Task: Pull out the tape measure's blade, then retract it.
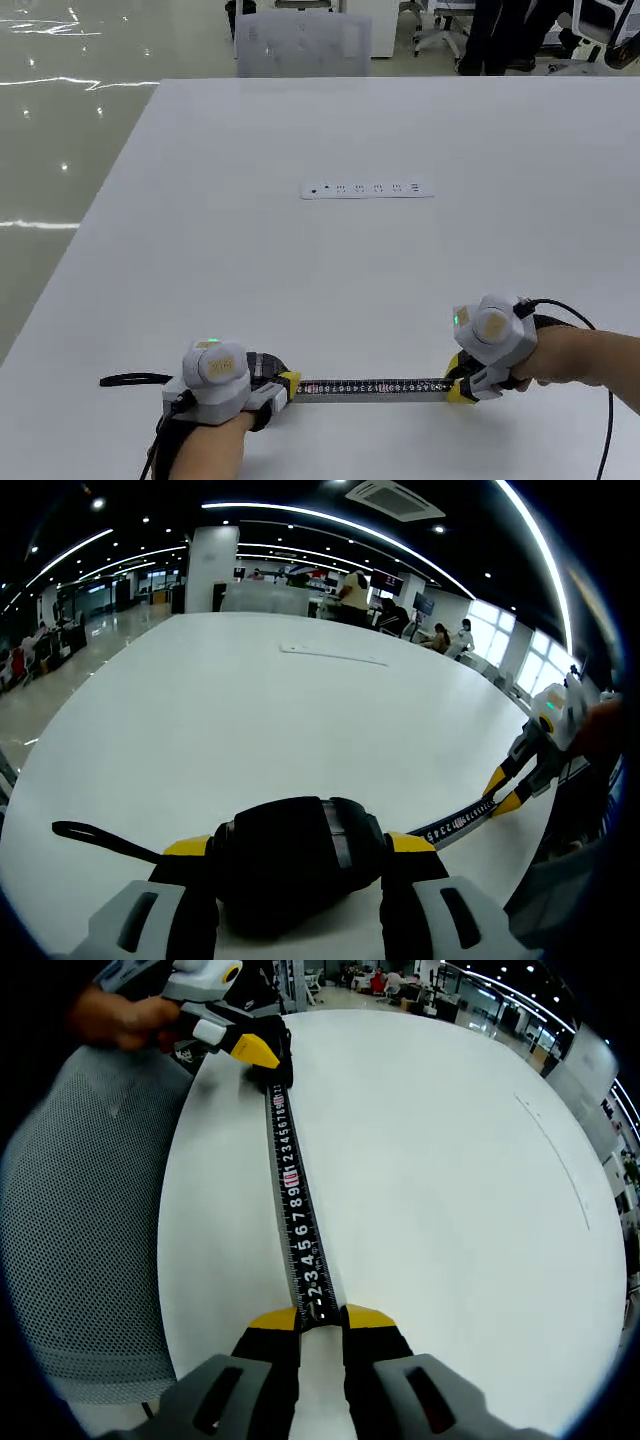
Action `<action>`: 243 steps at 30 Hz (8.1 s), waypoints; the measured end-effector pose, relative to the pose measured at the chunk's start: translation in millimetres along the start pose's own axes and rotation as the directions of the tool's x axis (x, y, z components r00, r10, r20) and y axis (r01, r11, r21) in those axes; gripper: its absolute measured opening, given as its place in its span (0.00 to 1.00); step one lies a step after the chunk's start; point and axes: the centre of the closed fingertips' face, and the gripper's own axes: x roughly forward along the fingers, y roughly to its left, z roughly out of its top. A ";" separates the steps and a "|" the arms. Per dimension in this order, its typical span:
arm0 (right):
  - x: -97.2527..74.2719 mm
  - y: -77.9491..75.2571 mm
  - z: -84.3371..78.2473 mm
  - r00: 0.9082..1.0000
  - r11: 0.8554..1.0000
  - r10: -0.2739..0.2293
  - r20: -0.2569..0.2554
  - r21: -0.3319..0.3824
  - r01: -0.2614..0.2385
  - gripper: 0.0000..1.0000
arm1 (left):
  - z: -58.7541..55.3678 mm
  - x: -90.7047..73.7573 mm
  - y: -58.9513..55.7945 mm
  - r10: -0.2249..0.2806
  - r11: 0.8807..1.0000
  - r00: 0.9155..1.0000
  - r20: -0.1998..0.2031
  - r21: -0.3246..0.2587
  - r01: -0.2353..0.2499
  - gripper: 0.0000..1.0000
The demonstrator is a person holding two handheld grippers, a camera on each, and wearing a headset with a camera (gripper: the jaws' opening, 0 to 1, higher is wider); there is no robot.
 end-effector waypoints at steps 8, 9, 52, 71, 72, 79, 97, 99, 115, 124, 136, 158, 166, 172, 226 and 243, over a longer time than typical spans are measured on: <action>1.0 -1.1 2.0 1.000 1.000 0.000 0.005 0.009 0.000 0.14 | 0.2 -0.1 0.6 -0.004 1.000 1.000 0.003 -0.002 0.004 0.62; 0.8 -1.1 2.4 1.000 1.000 0.000 0.006 0.012 0.000 0.14 | 0.5 0.1 0.8 -0.005 1.000 1.000 0.001 -0.005 0.005 0.62; 11.7 3.1 25.0 0.998 1.000 0.014 0.055 0.015 -0.015 0.14 | -0.3 -0.5 0.6 -0.044 0.999 0.999 -0.017 0.015 0.045 0.61; 15.3 7.7 37.2 0.997 0.999 0.018 0.079 0.027 -0.020 0.14 | -0.8 -1.1 0.3 -0.051 0.999 0.999 -0.017 0.008 0.051 0.61; 15.3 7.7 37.7 0.997 0.999 0.019 0.080 0.027 -0.021 0.14 | -0.9 -1.0 0.2 -0.051 0.999 0.999 -0.017 0.009 0.051 0.61; 16.7 8.0 41.6 0.995 0.999 0.019 0.093 0.026 -0.021 0.14 | -0.5 -1.3 0.0 -0.054 0.999 0.998 -0.016 0.002 0.054 0.61; 22.0 10.0 51.7 0.993 0.999 0.023 0.112 0.024 -0.025 0.14 | -0.1 -0.9 0.7 -0.058 0.998 0.998 -0.017 0.003 0.058 0.61; 21.7 10.6 53.0 0.993 0.999 0.021 0.113 0.027 -0.024 0.14 | -0.2 -1.1 0.9 -0.058 0.998 0.998 -0.017 0.002 0.058 0.61; 28.8 12.9 68.0 0.989 0.999 0.025 0.142 0.023 -0.029 0.14 | -0.1 -1.4 0.2 -0.067 0.998 0.998 -0.021 -0.003 0.067 0.61; 30.8 15.1 73.6 0.988 0.999 0.029 0.149 0.023 -0.032 0.14 | -0.2 -1.1 0.6 -0.069 0.998 0.997 -0.021 -0.009 0.069 0.61; 35.0 16.0 81.8 0.987 0.999 0.028 0.158 0.036 -0.034 0.14 | -0.2 -1.1 0.3 -0.070 0.998 0.997 -0.022 -0.004 0.070 0.60; 39.3 18.3 92.4 0.981 0.996 0.037 0.191 0.071 -0.052 0.14 | -0.2 -2.0 0.4 -0.076 0.997 0.997 -0.021 -0.007 0.076 0.60; 41.7 19.4 97.5 0.979 0.997 0.039 0.199 0.064 -0.053 0.14 | 0.0 -1.9 1.4 -0.077 0.997 0.997 -0.021 -0.014 0.077 0.60; 42.1 19.7 99.7 0.979 0.997 0.038 0.200 0.063 -0.051 0.14 | 0.2 -2.0 1.2 -0.077 0.997 0.997 -0.021 -0.020 0.077 0.60; 58.6 31.3 140.8 0.963 0.999 0.023 0.270 0.041 -0.035 0.14 | -0.3 -2.7 0.8 -0.087 0.996 0.996 -0.015 -0.026 0.087 0.60; 61.4 32.4 147.8 0.958 0.998 0.029 0.284 0.045 -0.044 0.14 | 0.2 -2.1 1.5 -0.087 0.996 0.996 -0.016 -0.025 0.086 0.60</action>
